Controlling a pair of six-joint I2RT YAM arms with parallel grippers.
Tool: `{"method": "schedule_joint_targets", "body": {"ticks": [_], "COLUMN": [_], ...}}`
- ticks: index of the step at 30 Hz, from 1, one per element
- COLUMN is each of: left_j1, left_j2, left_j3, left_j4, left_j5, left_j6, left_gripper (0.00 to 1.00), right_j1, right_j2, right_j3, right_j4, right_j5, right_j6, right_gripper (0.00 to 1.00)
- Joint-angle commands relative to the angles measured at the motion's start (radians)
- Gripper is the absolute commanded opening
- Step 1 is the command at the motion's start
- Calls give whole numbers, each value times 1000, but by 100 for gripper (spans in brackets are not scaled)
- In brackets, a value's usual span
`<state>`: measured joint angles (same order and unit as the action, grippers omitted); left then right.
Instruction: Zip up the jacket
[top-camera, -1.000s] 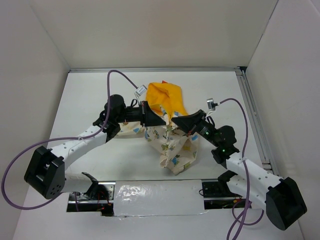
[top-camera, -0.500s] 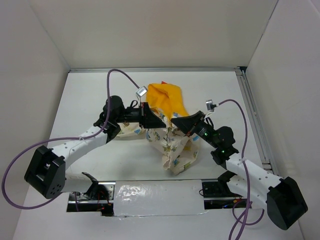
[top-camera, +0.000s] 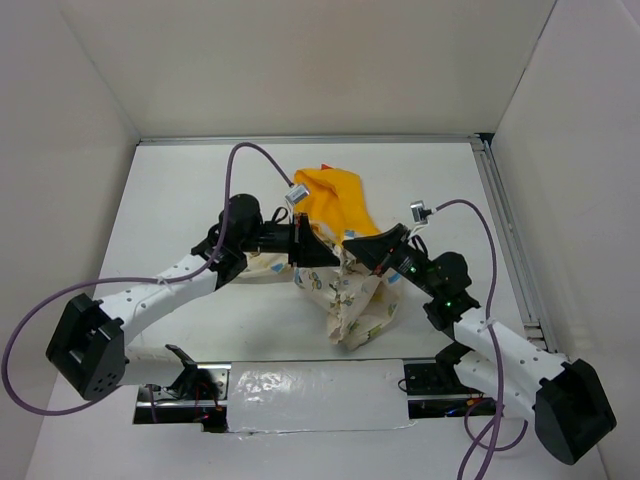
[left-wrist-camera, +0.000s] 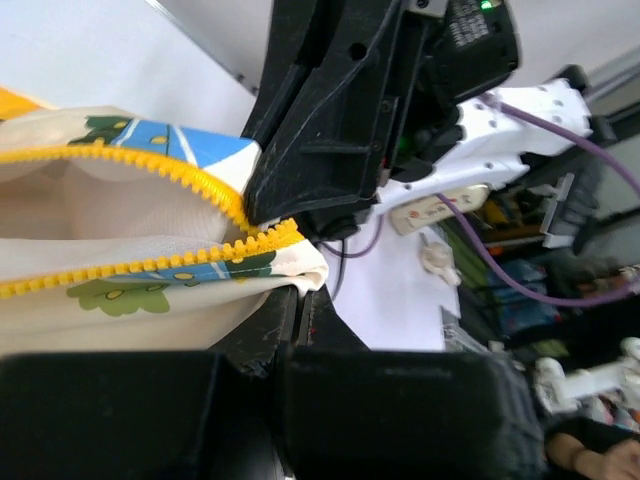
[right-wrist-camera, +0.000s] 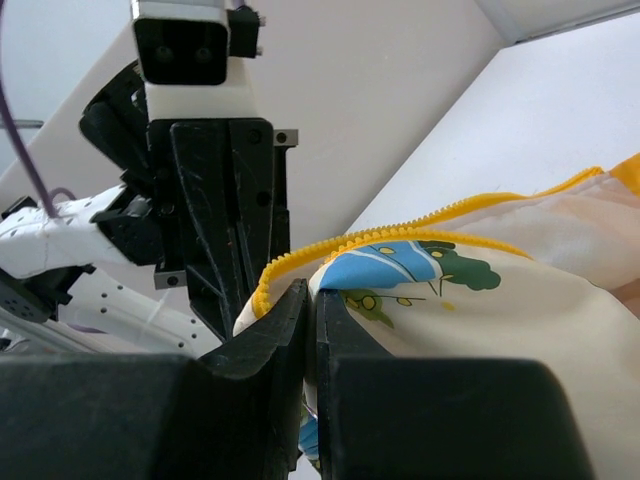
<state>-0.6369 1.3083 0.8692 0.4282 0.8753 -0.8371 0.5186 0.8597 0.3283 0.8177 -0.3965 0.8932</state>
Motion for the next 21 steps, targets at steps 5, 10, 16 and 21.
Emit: {"method": "schedule_joint_targets", "body": {"ticks": [5, 10, 16, 21], "left_j1": [-75, -125, -213, -225], "left_j2": [-52, -15, 34, 26], "left_j3": [-16, 8, 47, 44], "left_j4": [-238, -301, -378, -416], "left_j5": [-94, -99, -141, -162], "left_j6": [144, 203, 251, 250], "left_gripper": [0, 0, 0, 0], "right_j1": [-78, -124, -155, -198], "right_j2": [-67, -64, -50, -53], "right_j3": [110, 150, 155, 169], "right_j4": [11, -38, -31, -40], "right_j5": [81, 52, 38, 22], "right_j6": [6, -2, 29, 53], "right_gripper": [0, 0, 0, 0]}}
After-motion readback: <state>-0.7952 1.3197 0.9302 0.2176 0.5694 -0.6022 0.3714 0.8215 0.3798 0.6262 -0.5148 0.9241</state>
